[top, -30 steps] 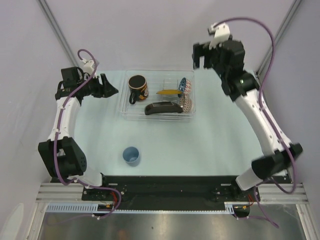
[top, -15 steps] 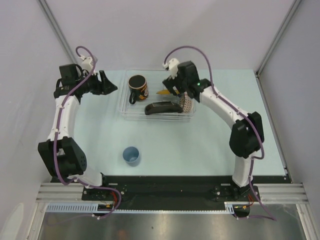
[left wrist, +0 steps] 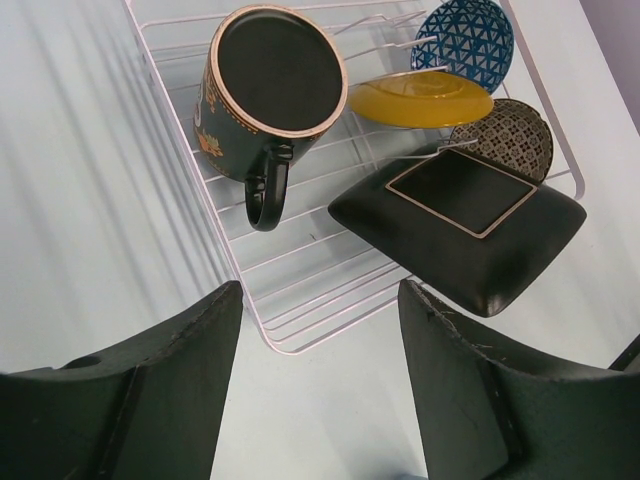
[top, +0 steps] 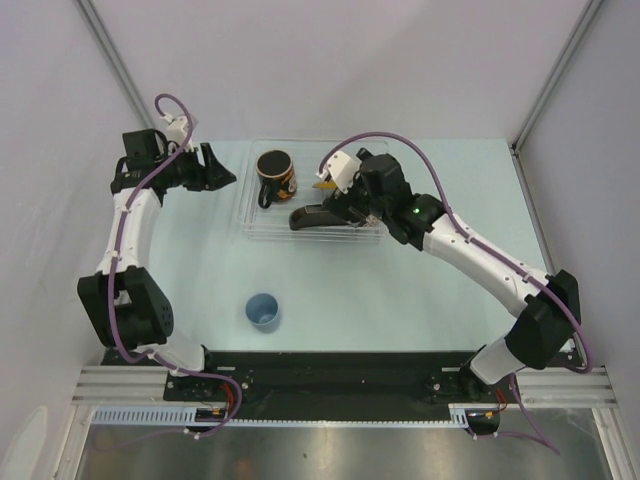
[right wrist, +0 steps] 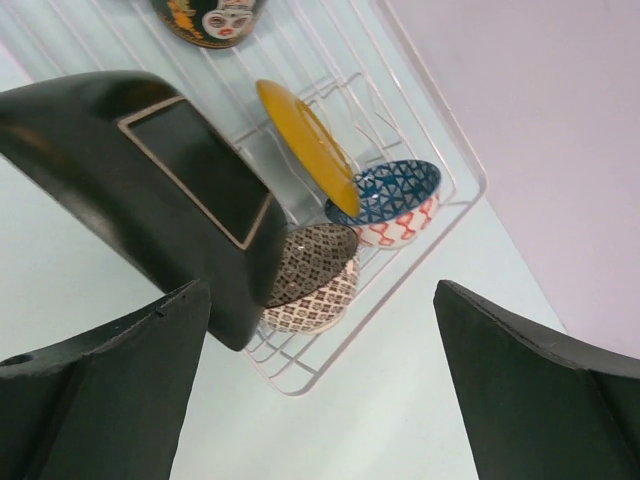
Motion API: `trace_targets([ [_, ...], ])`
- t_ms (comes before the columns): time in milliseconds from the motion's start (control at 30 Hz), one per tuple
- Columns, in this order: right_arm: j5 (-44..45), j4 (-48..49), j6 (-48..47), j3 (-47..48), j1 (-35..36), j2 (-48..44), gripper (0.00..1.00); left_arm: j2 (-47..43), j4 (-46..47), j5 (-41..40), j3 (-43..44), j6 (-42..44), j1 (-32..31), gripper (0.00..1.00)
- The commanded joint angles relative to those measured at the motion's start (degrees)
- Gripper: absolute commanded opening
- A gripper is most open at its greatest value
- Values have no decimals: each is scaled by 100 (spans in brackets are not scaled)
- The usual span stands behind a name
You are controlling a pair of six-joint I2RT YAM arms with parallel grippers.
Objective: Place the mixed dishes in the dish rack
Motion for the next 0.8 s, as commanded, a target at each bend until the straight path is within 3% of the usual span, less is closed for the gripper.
trace_targets([
  [0,-121,-198,-386,-4,201,69,100,-164,95,112,168,-66,55,69],
  [400,-112,-594,-651,-4,544,482,100,-147,77,86,168,-40,55,68],
  [767,169,-85,-897,-4,561,1317,98,-94,121,77,168,-5,55,68],
])
